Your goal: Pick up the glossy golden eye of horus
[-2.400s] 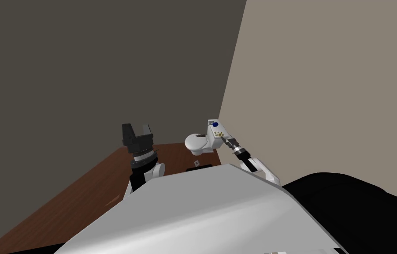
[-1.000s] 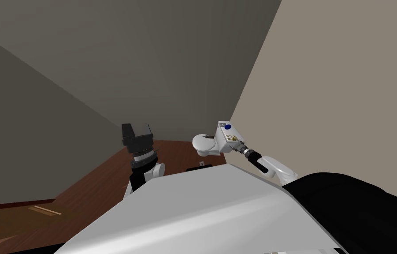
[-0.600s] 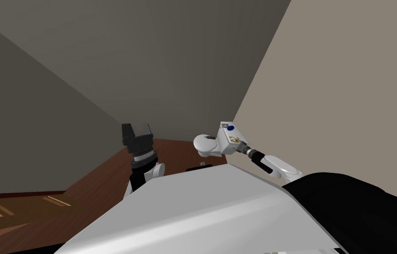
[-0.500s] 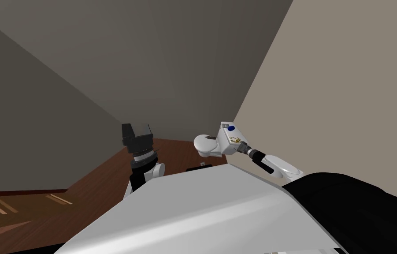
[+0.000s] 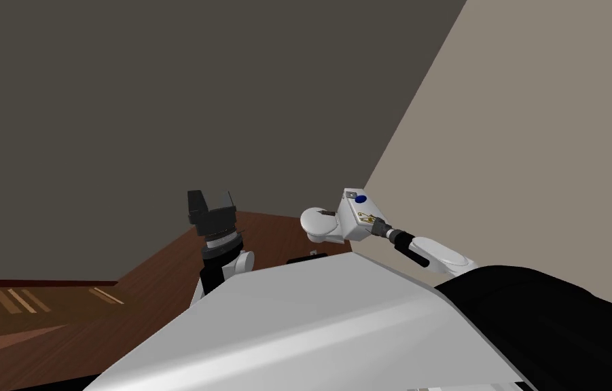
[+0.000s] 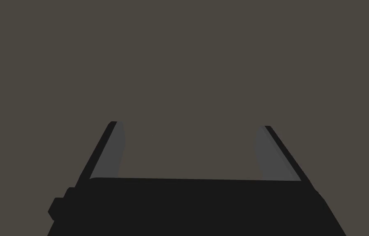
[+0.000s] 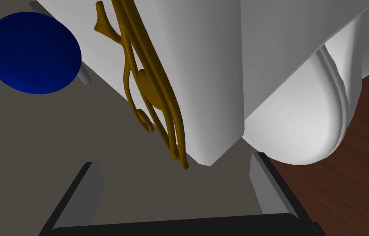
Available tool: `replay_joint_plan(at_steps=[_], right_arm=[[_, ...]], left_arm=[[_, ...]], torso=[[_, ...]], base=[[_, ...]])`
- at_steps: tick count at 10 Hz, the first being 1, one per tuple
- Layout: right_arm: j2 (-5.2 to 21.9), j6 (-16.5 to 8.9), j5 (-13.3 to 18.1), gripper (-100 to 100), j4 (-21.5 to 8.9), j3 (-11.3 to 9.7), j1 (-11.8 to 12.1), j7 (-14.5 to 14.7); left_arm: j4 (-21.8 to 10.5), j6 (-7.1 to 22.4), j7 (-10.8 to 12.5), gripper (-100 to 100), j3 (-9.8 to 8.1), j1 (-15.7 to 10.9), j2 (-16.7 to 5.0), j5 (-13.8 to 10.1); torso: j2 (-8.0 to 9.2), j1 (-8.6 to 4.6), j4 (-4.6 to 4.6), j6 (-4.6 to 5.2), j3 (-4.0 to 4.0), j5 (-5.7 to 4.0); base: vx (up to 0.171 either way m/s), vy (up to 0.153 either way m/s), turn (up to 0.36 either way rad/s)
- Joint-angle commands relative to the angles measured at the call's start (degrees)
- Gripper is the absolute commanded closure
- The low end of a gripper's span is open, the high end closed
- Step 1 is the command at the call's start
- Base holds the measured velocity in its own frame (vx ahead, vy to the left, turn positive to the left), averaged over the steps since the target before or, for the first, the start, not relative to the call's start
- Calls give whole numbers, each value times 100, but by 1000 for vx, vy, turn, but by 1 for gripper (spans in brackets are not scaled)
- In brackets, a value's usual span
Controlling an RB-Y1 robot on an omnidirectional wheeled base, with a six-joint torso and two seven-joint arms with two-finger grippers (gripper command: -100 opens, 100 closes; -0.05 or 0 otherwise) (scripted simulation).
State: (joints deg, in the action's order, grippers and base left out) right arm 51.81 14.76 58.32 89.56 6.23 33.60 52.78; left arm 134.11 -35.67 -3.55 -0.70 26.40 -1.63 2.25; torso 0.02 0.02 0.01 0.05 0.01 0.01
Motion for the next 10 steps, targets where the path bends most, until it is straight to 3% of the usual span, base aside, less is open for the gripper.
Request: replay_joint_plan(at_steps=[1,2,7,8,9,10], right_arm=[[0,0,0,0,0,0,0,0],[-72,79,-106,-100,-55,16,0,200],[-239,263,-351,-100,-184,52,0,670],[-205,223,-323,-100,-154,41,6,591],[-209,231,-328,100,-156,43,7,612],[-222,245,-325,100,-162,14,28,609]], left_arm=[[0,0,0,0,0,0,0,0],[0,0,0,0,0,0,0,0],[0,0,0,0,0,1,0,0],[0,0,0,0,0,1,0,0],[0,0,0,0,0,0,0,0],[0,0,0,0,0,0,0,0]], torso=[[0,0,0,0,0,0],[3,-1,1,0,2,0],[-24,-6,-5,-1,-14,-1],[-23,-3,-5,-1,-13,-1],[-11,-2,-3,-1,-7,0],[-6,-3,12,-7,3,16]], base=[[0,0,0],[56,6,-39],[79,0,-34],[30,3,-5],[-1,7,-8],[-13,16,-19]])
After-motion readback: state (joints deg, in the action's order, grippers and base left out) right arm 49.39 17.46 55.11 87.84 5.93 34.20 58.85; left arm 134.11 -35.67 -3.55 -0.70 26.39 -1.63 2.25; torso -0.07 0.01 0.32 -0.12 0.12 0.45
